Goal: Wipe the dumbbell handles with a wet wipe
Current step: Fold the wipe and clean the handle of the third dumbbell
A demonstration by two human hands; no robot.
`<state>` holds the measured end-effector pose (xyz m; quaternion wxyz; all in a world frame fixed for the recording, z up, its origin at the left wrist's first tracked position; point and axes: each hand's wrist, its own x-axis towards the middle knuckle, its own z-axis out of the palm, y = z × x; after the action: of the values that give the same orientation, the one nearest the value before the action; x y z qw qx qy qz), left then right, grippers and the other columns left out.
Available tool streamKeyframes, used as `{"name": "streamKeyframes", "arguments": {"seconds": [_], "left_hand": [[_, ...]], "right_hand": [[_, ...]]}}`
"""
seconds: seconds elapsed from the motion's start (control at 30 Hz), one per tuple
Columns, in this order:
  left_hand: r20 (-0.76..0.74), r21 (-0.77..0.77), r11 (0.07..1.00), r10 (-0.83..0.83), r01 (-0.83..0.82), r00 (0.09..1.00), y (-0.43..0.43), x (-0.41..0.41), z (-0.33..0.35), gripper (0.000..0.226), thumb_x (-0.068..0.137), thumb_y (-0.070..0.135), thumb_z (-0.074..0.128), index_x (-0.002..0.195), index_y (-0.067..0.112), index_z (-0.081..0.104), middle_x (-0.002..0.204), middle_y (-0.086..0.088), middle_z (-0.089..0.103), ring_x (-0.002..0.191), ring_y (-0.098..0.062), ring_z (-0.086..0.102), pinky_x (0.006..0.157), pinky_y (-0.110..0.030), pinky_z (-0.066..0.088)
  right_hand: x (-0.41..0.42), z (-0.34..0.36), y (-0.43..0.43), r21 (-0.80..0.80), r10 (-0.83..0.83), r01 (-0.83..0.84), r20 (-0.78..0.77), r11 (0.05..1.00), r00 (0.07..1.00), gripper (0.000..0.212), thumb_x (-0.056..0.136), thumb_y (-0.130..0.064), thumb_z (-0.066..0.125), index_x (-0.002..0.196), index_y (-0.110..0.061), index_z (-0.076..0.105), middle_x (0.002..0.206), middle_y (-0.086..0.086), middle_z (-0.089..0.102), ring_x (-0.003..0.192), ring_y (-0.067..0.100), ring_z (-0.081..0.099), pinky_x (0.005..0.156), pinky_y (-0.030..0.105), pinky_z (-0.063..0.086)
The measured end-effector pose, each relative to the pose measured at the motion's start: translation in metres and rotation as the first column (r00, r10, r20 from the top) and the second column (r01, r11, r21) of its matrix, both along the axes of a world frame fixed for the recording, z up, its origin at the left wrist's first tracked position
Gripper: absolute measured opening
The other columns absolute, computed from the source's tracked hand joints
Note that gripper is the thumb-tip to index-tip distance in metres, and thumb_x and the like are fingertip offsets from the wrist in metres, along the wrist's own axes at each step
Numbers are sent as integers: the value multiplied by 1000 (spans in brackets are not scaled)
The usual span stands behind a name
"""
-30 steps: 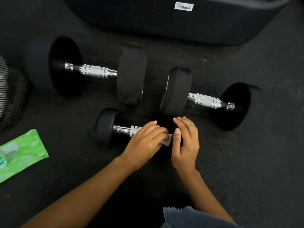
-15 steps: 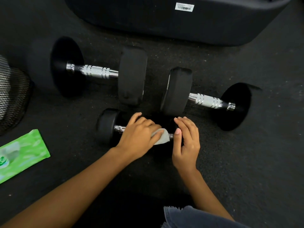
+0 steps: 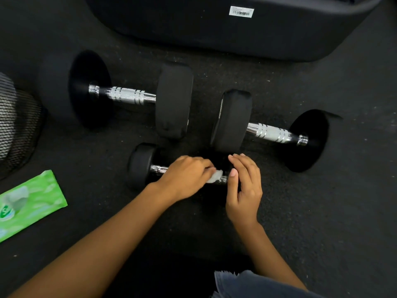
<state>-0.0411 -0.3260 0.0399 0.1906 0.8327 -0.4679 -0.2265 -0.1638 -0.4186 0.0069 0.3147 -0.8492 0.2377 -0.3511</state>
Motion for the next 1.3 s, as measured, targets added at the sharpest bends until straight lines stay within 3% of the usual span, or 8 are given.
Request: {"name": "streamKeyframes", "arguments": {"seconds": [0.1,0.4,0.63,0.7,0.8,0.93,1.1,1.3], "left_hand": [[54,38,997,-63,61,997,-9,-8,3,34,100,30,33,115,16,60,112,-4,65,101,-21,58,89,-32,38],[-101,207,978,-16,36,995,-14,6,2,35,97,38,35,112,17,59,115,-7,62,105,-28,57,85,-38,45],[-221,-32,998,-50,44,974,6,12,-1,23,84,38,63,103,26,58,108,10,60,101,-9,54,86,-32,45],[-179,-76,996,-49,36,983,5,8,-2,24,80,36,68,98,23,57,101,11,57,96,-8,50,84,-30,44],[10,-257,961,-102,101,995,-2,-9,-8,23,76,22,71,89,14,54,91,4,54,85,-11,44,78,-32,42],[216,-349,924,-85,159,973,10,-20,-21,22,72,13,72,88,10,57,97,-3,59,89,-17,49,81,-29,39],[301,-497,842,-59,210,952,28,-15,-30,15,79,11,62,92,8,55,102,-8,63,96,-19,52,89,-30,42],[275,-472,859,-69,197,959,5,-33,-34,10,81,3,54,86,1,63,96,-11,63,90,-24,54,82,-35,46]], "right_hand": [[-1,0,-1,-1,-1,1,-2,1000,1000,34,95,-17,40,112,0,64,115,11,62,117,22,52,101,38,41],[0,-1,-1,2,8,-8,-1,1000,1000,35,95,-17,39,112,0,64,115,11,62,118,22,52,100,40,42],[-1,-2,-2,7,13,-12,-7,1000,1000,39,98,-22,36,113,1,63,116,11,61,118,22,51,100,38,42],[0,-2,-1,6,15,-15,-8,1000,1000,37,97,-21,37,112,1,63,116,11,61,118,22,51,100,38,42],[0,-1,-1,-2,7,-7,-11,1000,1000,36,96,-19,38,113,0,63,117,10,61,119,21,51,101,38,41],[-1,1,-2,-3,11,-11,-9,1000,1000,37,97,-20,38,114,0,63,118,6,59,119,19,50,102,36,40],[0,0,0,7,-4,4,-14,1000,1000,33,94,-16,40,114,-1,63,117,7,60,119,19,50,103,34,40],[-1,-1,-1,-7,6,-6,-2,1000,1000,36,96,-20,38,113,0,63,117,9,60,119,20,51,102,35,40]]}}
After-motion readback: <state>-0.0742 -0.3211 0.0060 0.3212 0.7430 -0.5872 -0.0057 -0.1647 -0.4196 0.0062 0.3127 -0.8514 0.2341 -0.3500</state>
